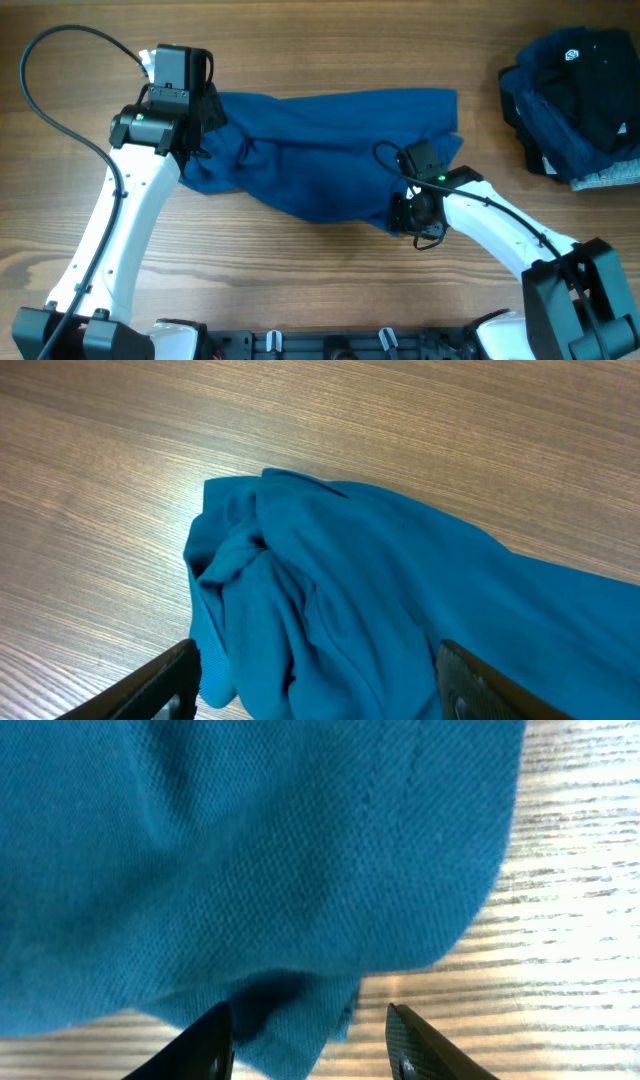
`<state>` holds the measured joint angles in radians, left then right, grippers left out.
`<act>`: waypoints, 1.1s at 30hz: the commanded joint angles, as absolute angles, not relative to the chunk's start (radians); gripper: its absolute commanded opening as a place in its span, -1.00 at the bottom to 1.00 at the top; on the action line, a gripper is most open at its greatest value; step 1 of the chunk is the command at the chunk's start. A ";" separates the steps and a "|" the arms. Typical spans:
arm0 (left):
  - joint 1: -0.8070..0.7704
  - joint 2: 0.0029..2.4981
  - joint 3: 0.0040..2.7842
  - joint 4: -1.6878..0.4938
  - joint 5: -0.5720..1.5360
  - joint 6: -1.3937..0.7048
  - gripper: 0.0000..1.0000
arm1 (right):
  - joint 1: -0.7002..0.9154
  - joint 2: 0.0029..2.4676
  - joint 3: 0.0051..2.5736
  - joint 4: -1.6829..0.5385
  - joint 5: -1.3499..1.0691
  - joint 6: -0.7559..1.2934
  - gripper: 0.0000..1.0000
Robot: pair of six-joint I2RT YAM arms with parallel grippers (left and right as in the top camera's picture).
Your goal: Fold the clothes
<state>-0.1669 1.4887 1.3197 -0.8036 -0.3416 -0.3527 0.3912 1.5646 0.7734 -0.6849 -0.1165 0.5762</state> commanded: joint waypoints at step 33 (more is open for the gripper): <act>-0.159 1.495 1.328 -1.006 -0.160 -0.351 0.66 | -0.040 1.419 1.059 -0.658 -0.149 0.312 -0.91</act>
<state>-0.1669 1.4887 1.3197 -0.9436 -0.2550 -0.3527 -0.0124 1.4220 1.0443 -0.6922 -0.1310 0.3763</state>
